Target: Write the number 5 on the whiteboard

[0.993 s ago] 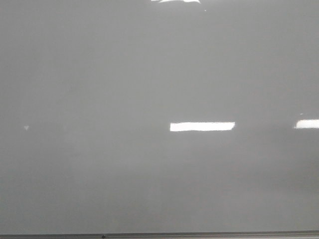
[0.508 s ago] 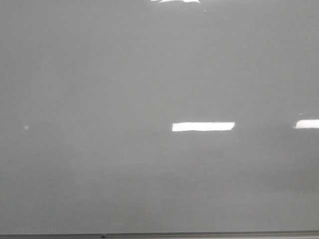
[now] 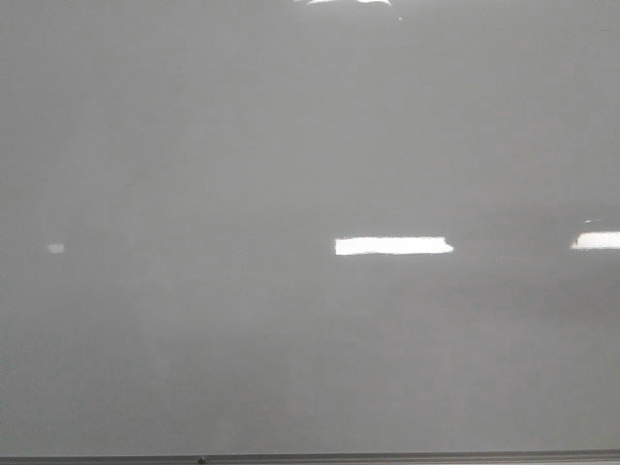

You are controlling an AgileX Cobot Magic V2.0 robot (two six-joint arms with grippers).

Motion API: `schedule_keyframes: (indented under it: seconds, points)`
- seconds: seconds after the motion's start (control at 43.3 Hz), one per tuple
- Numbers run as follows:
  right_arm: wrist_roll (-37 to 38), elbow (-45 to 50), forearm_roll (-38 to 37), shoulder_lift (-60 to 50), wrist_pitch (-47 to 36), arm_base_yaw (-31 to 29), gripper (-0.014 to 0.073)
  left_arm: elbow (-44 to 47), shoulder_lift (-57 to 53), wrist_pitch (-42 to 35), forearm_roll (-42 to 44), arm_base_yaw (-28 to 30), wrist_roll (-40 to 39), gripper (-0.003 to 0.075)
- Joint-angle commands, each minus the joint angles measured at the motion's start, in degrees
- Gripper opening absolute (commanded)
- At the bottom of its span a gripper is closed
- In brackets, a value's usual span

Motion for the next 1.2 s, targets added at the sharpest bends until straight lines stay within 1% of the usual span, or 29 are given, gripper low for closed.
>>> schedule_keyframes:
  seconds: [0.0, 0.069, 0.162, 0.231, 0.346, 0.531, 0.577, 0.647, 0.67, 0.693, 0.716, 0.808, 0.878, 0.947, 1.062, 1.178]
  points:
    - [-0.1, -8.2, 0.3, 0.2, 0.5, -0.4, -0.006, -6.7, 1.1, 0.4, -0.7, 0.0, -0.6, -0.002]
    - [-0.1, -12.5, 0.3, 3.0, 4.8, -0.4, -0.006, -10.3, 3.6, 5.7, -0.7, 0.0, -0.6, -0.002]
    - [0.0, -17.7, 0.3, 8.0, 9.0, -0.4, -0.006, -14.6, 8.6, 9.1, 0.1, 0.0, -0.6, -0.002]
    - [0.0, -20.5, 0.3, 12.3, 10.6, -0.4, -0.006, -16.7, 12.3, 9.5, 0.1, 0.0, -0.6, -0.002]
    - [0.0, -22.6, 0.9, 17.5, 10.4, -0.4, -0.006, -18.6, 17.3, 9.6, 0.1, 0.0, -0.6, -0.002]
    - [0.0, -22.9, 1.6, 19.2, 10.8, -0.4, -0.0046, -18.6, 18.9, 9.8, 0.1, 0.0, -0.6, -0.0013]
    - [0.0, -22.9, 1.6, 19.2, 11.0, -0.4, -0.0004, -18.6, 18.9, 9.8, 0.1, 0.0, -0.6, 0.0013]
    - [0.0, -22.8, 1.6, 19.2, 10.9, -0.4, 0.0105, -18.3, 18.9, 9.8, 0.1, 0.0, -0.6, 0.0114]
    - [0.0, -22.8, 1.6, 19.2, 10.9, -0.4, 0.017, -18.2, 18.9, 9.9, 0.1, 0.0, -0.6, 0.0174]
    - [0.0, -22.8, 1.6, 19.2, 10.9, -0.4, 0.0205, -18.2, 18.9, 9.9, 0.1, 0.0, -0.6, 0.0225]
    - [0.0, -22.8, 1.6, 19.2, 10.9, -0.4, 0.0279, -18.2, 18.9, 9.9, 0.1, 0.0, -0.6, 0.0281]
    - [0.0, -22.8, 1.6, 19.2, 11.0, -0.4, 0.0496, -18.2, 18.9, 9.8, 0.1, 0.0, -0.6, 0.0512]
    - [0.0, -22.8, 1.6, 19.2, 11.0, -0.4, 0.0583, -18.2, 18.9, 9.7, 0.1, 0.0, -0.6, 0.0604]
    - [0.0, -22.8, 1.6, 19.2, 11.0, -0.4, 0.0615, -18.2, 18.9, 9.3, 0.1, 0.0, -0.6, 0.0627]
    - [0.0, -22.8, 1.6, 19.2, 11.0, -0.4, 0.0614, -18.2, 20.0, 10.4, 0.3, 0.0, -0.6, 0.0626]
    - [0.0, -22.8, 1.6, 19.2, 10.9, -0.4, 0.0614, -19.2, 25.8, 12.6, 0.3, 0.2, -0.6, 0.0617]
